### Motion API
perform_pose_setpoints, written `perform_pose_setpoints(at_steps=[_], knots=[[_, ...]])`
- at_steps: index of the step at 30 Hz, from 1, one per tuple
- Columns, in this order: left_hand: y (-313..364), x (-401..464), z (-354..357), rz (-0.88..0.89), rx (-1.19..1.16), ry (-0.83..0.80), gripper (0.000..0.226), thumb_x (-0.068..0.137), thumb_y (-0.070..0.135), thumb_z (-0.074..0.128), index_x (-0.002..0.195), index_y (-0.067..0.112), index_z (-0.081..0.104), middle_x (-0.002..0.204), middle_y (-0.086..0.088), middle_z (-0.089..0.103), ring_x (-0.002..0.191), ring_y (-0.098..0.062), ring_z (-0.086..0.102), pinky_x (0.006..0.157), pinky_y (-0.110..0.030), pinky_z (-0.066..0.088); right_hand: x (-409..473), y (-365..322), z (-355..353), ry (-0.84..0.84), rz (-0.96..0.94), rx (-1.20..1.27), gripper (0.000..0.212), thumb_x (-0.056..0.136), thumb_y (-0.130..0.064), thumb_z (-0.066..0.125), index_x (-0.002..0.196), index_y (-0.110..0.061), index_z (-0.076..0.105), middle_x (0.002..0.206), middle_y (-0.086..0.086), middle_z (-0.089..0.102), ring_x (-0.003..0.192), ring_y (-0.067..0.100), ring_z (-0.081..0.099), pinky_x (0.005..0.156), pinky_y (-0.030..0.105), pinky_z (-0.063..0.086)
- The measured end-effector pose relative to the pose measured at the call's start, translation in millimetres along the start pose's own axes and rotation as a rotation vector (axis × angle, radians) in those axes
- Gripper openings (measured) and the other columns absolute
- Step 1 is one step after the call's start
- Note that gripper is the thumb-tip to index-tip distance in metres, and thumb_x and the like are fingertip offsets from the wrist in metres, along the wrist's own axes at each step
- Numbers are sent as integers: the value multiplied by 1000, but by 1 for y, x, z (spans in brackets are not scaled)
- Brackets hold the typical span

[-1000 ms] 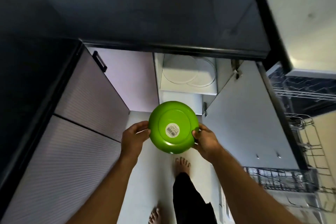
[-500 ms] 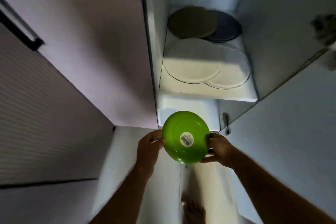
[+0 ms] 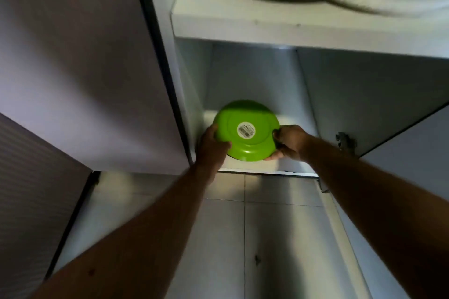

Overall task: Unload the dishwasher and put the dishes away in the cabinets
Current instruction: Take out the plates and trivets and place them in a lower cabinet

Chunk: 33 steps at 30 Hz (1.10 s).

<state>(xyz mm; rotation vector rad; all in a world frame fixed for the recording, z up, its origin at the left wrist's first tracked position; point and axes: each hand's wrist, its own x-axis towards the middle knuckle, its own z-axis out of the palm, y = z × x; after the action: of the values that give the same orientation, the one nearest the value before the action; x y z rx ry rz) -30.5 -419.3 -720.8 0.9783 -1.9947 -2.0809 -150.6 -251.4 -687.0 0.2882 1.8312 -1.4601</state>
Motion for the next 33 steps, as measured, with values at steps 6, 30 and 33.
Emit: perform_pose_setpoints(at_steps=[6,30,33], knots=[[-28,33,13,195,149,89,109,43,33,77,144,12,40,134,-10,50,121,-26,52,100,-42,47,48,-8,13,183,-89,-111,27,100,-14,54,115,8,54,104,28,64,66,44,68,51,49,60],[-23,75,20,443,648,234,67,95,14,61,150,-4,27,159,-22,19,147,-33,20,119,-27,9,77,-22,39,376,-626,-1125,49,100,-31,52,141,-4,48,135,19,58,120,38,54,98,35,38],[-25,74,20,455,656,221,66,96,14,58,151,-3,24,160,-20,16,148,-31,17,118,-25,6,71,-16,39,365,-659,-1083,48,97,-27,59,139,-7,49,128,22,57,113,39,57,92,35,45]])
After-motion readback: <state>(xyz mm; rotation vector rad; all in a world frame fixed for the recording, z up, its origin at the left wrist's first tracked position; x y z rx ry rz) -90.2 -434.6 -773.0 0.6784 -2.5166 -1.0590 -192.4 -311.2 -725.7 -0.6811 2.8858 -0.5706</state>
